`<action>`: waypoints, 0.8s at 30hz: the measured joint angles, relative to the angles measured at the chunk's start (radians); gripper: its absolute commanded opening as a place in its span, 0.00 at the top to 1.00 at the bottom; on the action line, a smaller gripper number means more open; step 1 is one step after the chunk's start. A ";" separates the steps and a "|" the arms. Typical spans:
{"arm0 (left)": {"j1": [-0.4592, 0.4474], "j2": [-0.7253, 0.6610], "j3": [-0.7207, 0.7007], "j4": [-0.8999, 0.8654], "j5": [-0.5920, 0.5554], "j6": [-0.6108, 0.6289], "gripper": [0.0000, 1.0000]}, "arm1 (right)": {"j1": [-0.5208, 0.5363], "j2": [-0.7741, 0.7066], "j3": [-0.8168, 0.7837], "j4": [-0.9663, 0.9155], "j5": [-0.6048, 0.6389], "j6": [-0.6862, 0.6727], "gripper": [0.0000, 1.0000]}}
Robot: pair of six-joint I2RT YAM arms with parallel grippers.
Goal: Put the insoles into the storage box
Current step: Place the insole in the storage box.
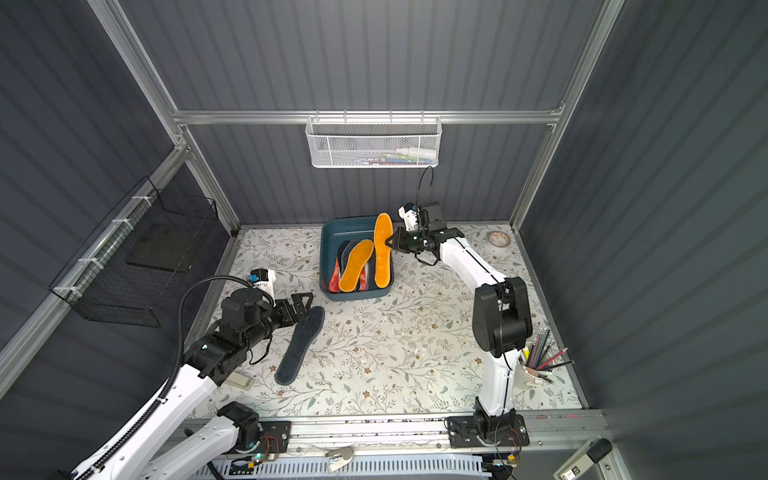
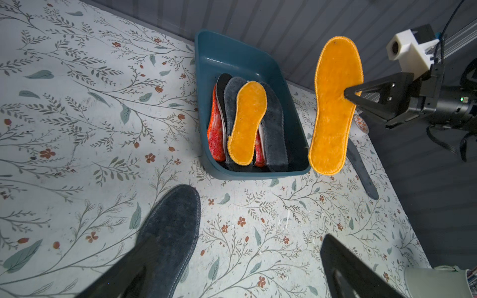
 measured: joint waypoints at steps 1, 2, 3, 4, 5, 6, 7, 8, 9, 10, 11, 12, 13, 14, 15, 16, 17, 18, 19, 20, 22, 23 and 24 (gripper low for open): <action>0.000 0.000 0.000 -0.005 -0.002 0.000 0.00 | -0.001 0.020 0.022 -0.005 -0.002 -0.003 1.00; 0.000 0.000 0.000 -0.009 -0.006 0.000 0.00 | -0.002 0.042 0.048 -0.012 -0.004 -0.007 1.00; 0.000 -0.001 0.000 -0.013 -0.008 0.000 0.00 | -0.002 0.063 0.070 -0.019 -0.004 -0.011 1.00; 0.000 -0.002 0.000 -0.016 -0.010 0.000 0.00 | -0.002 0.081 0.090 -0.028 -0.005 -0.012 1.00; 0.000 -0.002 0.000 -0.018 -0.012 0.000 0.00 | -0.002 0.101 0.112 -0.041 -0.006 -0.014 1.00; 0.000 -0.002 0.000 -0.019 -0.014 0.000 0.00 | -0.002 0.123 0.137 -0.051 -0.008 -0.016 1.00; 0.000 -0.002 0.000 -0.021 -0.015 0.000 0.00 | -0.002 0.141 0.154 -0.057 -0.010 -0.019 1.00; 0.000 -0.002 0.000 -0.024 -0.015 0.000 0.00 | -0.002 0.162 0.174 -0.065 -0.013 -0.019 1.00; 0.000 -0.002 0.000 -0.024 -0.015 0.000 0.00 | -0.002 0.182 0.193 -0.072 -0.018 -0.021 1.00; 0.000 -0.002 0.000 -0.024 -0.016 0.000 0.00 | -0.001 0.198 0.206 -0.079 -0.021 -0.023 1.00; 0.000 -0.002 0.000 -0.024 -0.017 0.000 0.00 | -0.001 0.214 0.217 -0.086 -0.025 -0.024 1.00; 0.000 -0.002 0.000 -0.024 -0.018 0.000 0.00 | 0.001 0.227 0.226 -0.093 -0.027 -0.026 1.00; 0.000 -0.002 0.000 -0.024 -0.019 0.000 0.00 | 0.003 0.237 0.233 -0.100 -0.029 -0.027 1.00; 0.000 -0.002 0.000 -0.024 -0.019 0.000 0.00 | 0.004 0.249 0.239 -0.105 -0.031 -0.028 1.00; 0.000 -0.001 0.000 -0.024 -0.019 0.000 0.00 | 0.007 0.259 0.243 -0.110 -0.032 -0.028 1.00; 0.000 0.001 0.000 -0.023 -0.019 0.000 0.00 | 0.009 0.267 0.246 -0.113 -0.033 -0.028 1.00; 0.000 0.003 0.000 -0.024 -0.020 0.000 0.00 | 0.013 0.273 0.248 -0.114 -0.034 -0.027 1.00; 0.000 0.007 0.000 -0.023 -0.021 0.000 0.00 | 0.016 0.280 0.250 -0.116 -0.035 -0.027 1.00; 0.000 0.010 0.000 -0.023 -0.022 0.000 0.00 | 0.020 0.284 0.253 -0.116 -0.037 -0.027 1.00; 0.000 0.014 0.000 -0.023 -0.022 0.000 0.00 | 0.024 0.291 0.259 -0.117 -0.039 -0.027 1.00; 0.000 0.018 0.000 -0.024 -0.022 0.000 0.00 | 0.032 0.305 0.274 -0.116 -0.039 -0.027 1.00; 0.000 0.019 0.000 -0.023 -0.022 0.000 0.00 | 0.037 0.312 0.282 -0.116 -0.038 -0.027 1.00; 0.000 0.019 0.000 -0.023 -0.022 0.000 0.00 | 0.040 0.317 0.288 -0.116 -0.037 -0.027 1.00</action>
